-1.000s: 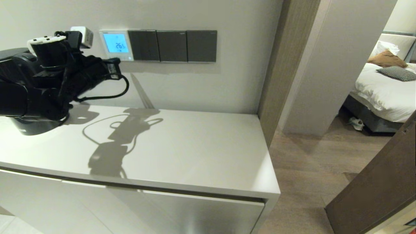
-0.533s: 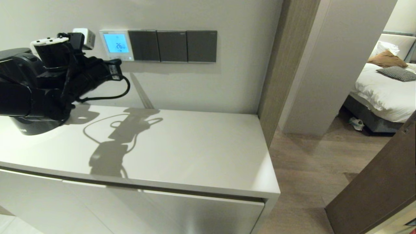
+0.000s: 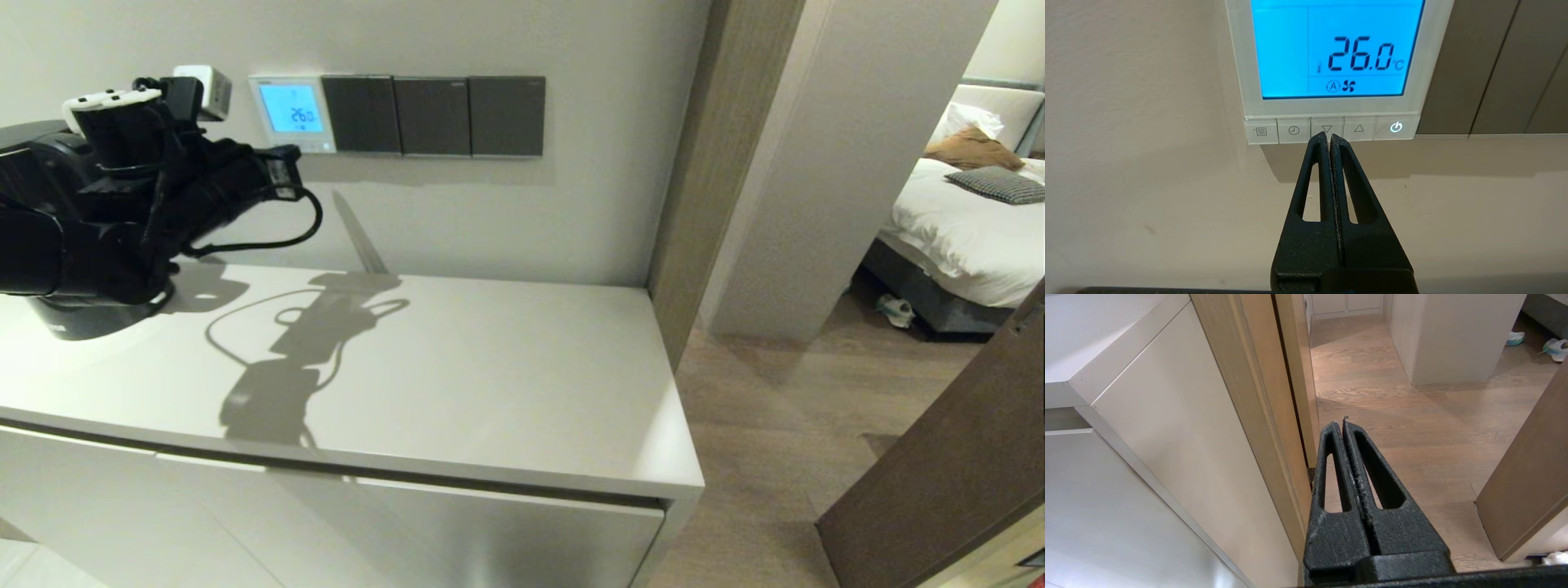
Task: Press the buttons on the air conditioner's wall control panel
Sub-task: Press the temperature decrease button
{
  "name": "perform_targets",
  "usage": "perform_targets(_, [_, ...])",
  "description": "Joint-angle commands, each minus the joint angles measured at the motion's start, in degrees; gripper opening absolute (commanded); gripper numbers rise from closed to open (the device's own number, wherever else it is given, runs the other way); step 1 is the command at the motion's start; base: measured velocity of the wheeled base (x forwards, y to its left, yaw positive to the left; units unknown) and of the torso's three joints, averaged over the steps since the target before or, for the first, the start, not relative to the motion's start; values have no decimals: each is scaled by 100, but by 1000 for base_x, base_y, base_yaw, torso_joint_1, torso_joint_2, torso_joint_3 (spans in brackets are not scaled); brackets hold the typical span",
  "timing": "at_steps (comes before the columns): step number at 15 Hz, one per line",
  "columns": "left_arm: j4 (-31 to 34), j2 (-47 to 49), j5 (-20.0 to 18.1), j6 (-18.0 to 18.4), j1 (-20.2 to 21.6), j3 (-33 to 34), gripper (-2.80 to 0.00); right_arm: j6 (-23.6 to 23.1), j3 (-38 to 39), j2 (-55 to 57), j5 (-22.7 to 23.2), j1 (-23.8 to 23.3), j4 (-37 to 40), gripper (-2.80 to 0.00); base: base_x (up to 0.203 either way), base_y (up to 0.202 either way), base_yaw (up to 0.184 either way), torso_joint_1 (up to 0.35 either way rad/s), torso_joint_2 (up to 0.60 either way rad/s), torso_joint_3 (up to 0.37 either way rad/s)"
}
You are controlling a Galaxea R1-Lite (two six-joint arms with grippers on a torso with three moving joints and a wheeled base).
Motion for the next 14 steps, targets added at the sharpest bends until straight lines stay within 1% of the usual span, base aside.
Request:
perform_targets(1, [-23, -85, -8, 0, -6, 40, -280, 0, 9, 8, 0, 2, 2, -280, 0, 0, 0, 0, 0, 0])
perform_targets(14, [8, 195, -4, 0, 1, -159, -280, 0, 9, 8, 0, 2, 2, -280, 0, 0, 0, 0, 0, 0])
